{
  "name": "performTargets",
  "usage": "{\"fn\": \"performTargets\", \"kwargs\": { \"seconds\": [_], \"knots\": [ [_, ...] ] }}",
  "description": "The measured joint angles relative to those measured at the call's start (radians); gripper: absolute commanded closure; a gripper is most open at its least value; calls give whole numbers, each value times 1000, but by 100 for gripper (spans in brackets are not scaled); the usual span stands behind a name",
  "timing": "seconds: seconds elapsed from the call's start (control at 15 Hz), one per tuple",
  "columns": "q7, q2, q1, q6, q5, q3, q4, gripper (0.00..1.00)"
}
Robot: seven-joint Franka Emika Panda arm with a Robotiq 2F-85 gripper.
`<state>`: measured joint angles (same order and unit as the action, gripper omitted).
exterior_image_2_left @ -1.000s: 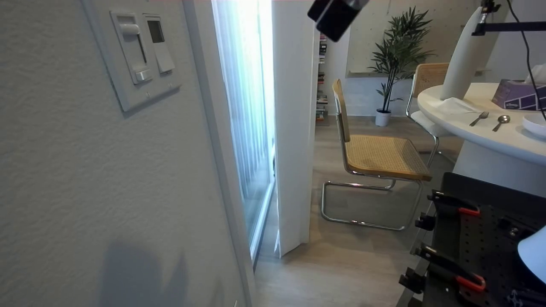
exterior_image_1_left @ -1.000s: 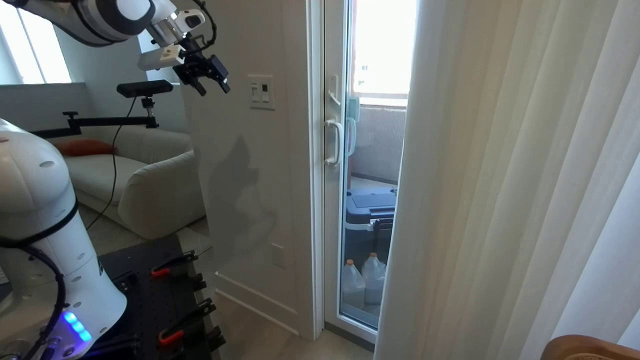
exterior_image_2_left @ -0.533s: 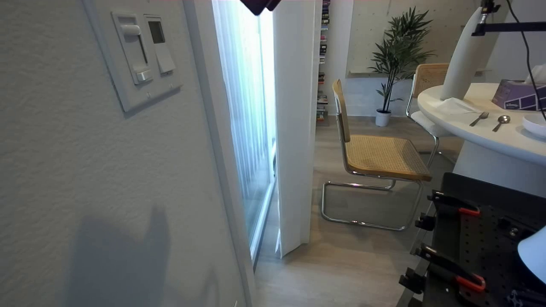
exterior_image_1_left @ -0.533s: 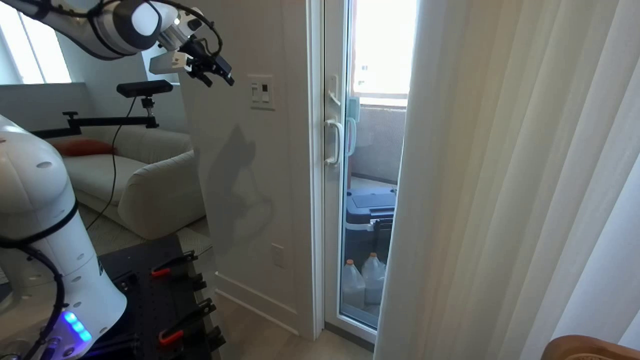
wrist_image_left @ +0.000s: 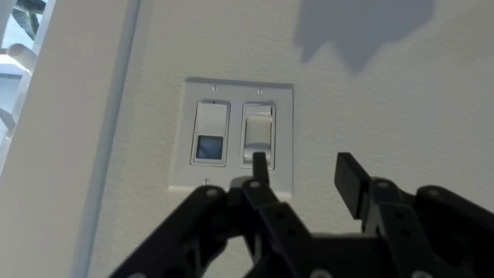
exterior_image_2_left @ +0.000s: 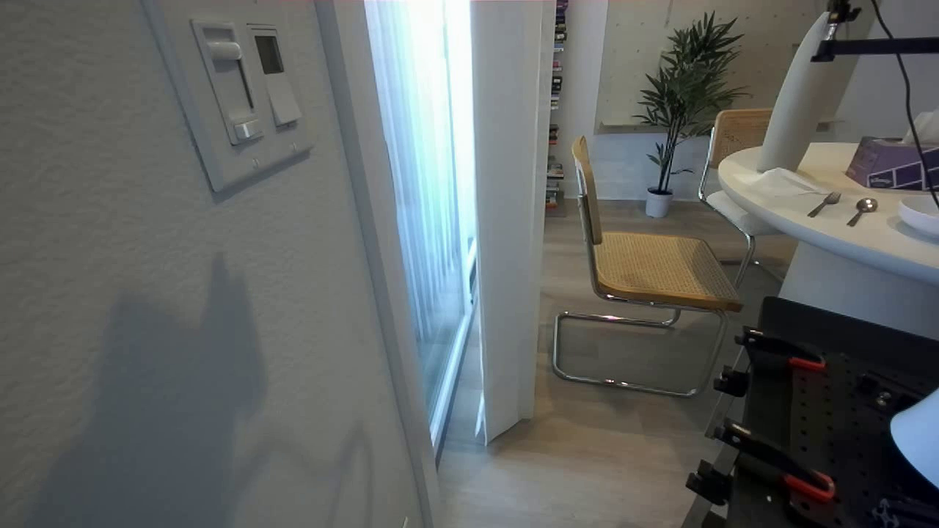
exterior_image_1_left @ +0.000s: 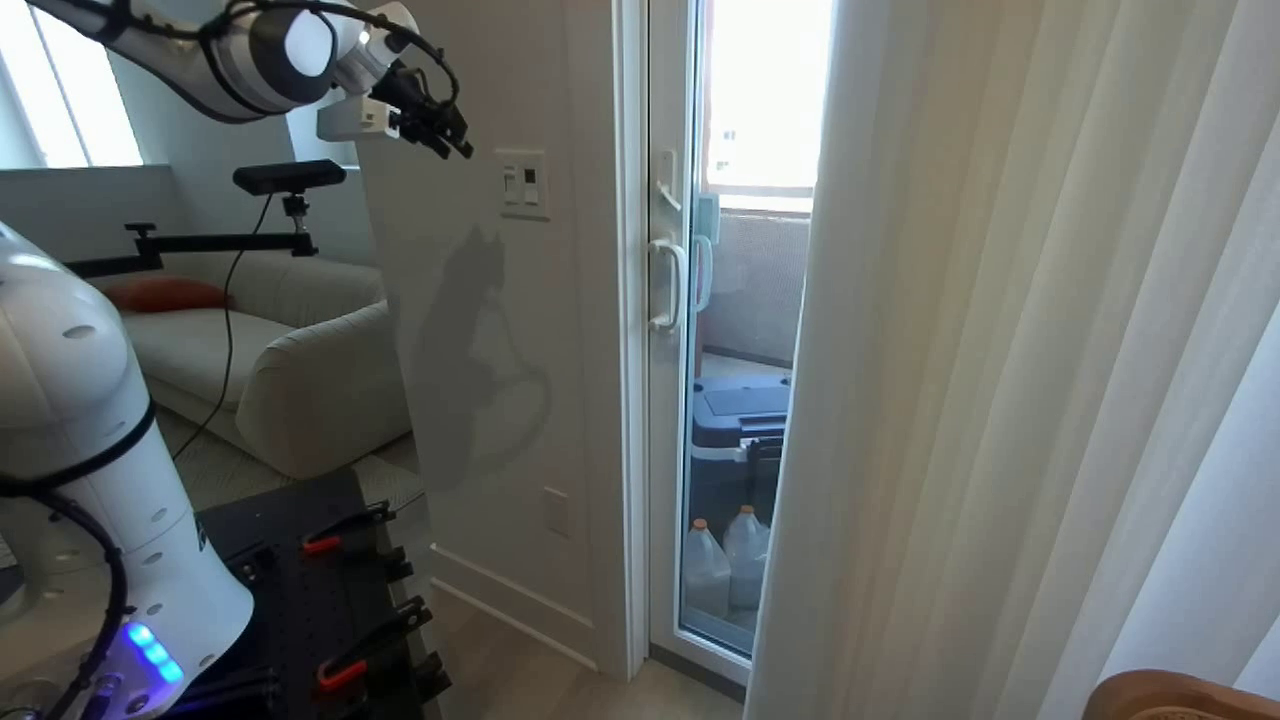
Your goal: Turn the switch off
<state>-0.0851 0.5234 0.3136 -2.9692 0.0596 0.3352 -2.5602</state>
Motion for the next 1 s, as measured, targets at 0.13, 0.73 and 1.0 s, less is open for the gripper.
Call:
{"fn": "performTargets", "kwargs": {
  "seconds": [0.13, 0.73, 1.0],
  "knots": [
    [-1, -16, -17, -41, -2, 16, 1, 95],
    [-42, -79, -193, -164, -11, 186, 25, 100],
    [-45, -98, -302, -172, -11, 285, 58, 100]
  ]
}}
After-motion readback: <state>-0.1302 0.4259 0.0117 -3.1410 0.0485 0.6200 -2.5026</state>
